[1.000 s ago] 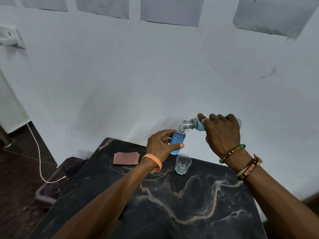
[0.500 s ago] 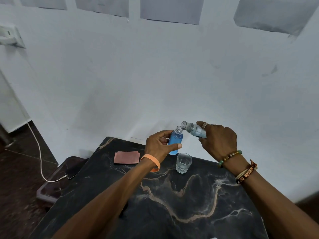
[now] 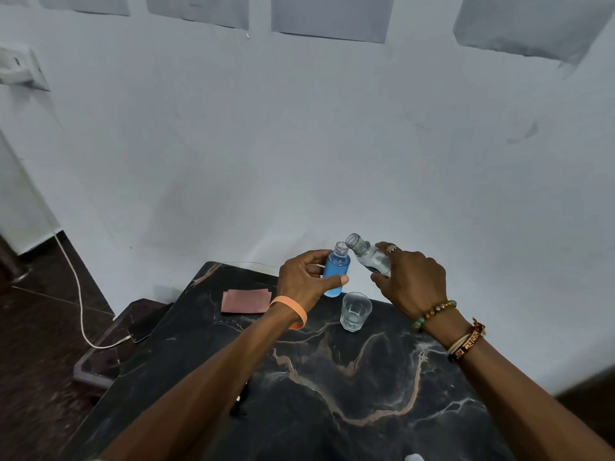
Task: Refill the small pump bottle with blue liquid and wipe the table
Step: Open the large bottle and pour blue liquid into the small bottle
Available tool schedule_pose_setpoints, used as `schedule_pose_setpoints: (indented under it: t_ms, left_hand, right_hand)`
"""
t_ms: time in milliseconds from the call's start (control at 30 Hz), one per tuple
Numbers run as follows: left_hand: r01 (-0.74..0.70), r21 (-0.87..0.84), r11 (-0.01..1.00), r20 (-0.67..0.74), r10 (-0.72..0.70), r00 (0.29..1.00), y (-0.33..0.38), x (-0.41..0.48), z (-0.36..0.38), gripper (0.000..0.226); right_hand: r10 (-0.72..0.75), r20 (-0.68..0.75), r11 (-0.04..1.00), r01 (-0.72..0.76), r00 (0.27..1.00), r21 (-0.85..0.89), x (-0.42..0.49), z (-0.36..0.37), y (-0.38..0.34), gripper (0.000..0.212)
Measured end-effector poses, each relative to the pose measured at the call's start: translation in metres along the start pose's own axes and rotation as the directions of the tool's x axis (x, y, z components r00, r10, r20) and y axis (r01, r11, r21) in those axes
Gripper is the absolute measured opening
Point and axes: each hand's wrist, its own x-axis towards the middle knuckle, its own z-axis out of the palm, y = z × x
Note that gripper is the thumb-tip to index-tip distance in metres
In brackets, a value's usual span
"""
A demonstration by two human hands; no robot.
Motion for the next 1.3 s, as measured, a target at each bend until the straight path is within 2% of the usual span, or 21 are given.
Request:
schedule_pose_setpoints:
  t_ms: [233,533,700,900,1300]
  left_hand:
    - [0.026,-0.002,1.0,0.017,-0.026,1.0,-0.011,-0.008,-0.001,0.054]
    - [0.138,0.065,0.988,0.023,-0.139,0.99,-0.047,-0.028,-0.01,0.053]
    - [0.187,0.119,0.975,0.014,-0.19,0.982,-0.069,-0.04,-0.013,0.056]
    - [0.224,0.162,0.961,0.061,-0.236,0.97,-0.097,-0.051,-0.019,0.064]
    - [0.301,0.286,0.91,0.11,-0.344,0.933,-0.147,-0.071,-0.02,0.054]
  right_hand:
    - [0.045,0.136,0.994,-0.058,0.99,0.095,-0.013,0.02,-0.011,0.054]
    - [0.103,0.237,0.951,-0.166,0.966,0.259,-0.036,0.063,-0.025,0.059]
    - [0.131,0.264,0.919,-0.217,0.956,0.329,-0.046,0.083,-0.032,0.052]
    - [0.16,0.332,0.885,-0.284,0.93,0.369,-0.06,0.11,-0.043,0.064]
    - [0.144,0.448,0.844,-0.346,0.883,0.41,-0.097,0.159,-0.074,0.047]
